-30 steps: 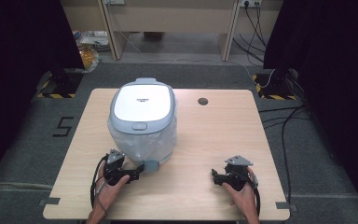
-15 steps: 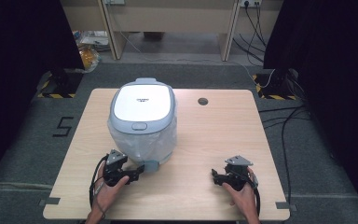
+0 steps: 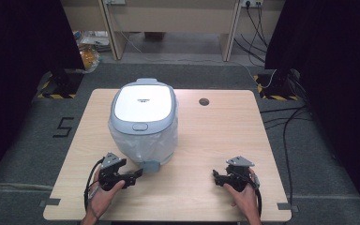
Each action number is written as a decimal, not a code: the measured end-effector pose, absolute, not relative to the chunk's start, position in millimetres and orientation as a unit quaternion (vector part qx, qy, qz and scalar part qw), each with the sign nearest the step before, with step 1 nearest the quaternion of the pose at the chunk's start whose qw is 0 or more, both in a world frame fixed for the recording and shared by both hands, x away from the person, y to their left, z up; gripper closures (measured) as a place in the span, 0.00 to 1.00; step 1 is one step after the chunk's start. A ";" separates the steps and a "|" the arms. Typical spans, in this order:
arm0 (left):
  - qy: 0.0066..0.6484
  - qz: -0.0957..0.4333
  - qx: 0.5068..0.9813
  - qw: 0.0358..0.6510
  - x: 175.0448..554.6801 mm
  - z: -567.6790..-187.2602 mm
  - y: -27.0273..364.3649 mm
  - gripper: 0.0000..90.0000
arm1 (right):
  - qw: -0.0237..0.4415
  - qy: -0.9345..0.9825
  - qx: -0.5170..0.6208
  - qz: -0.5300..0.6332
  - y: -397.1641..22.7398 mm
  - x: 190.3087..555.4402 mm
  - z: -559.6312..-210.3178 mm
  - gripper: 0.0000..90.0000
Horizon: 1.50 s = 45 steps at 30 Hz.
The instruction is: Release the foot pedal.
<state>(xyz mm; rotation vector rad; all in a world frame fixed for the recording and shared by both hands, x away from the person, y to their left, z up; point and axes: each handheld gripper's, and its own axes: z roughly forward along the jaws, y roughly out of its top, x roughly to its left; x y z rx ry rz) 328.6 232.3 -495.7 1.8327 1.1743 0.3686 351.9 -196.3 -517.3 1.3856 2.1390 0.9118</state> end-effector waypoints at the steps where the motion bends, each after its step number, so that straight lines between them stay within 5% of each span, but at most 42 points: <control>1: 0.474 0.149 0.741 0.452 326.9 -496.1 234.1 0.17 | 0.216 0.772 0.500 0.329 -196.3 351.9 -517.3 0.16; 45: 0.476 0.172 0.773 0.383 300.9 -524.4 268.6 0.16 | 0.216 0.771 0.501 0.329 -195.9 351.7 -517.4 0.16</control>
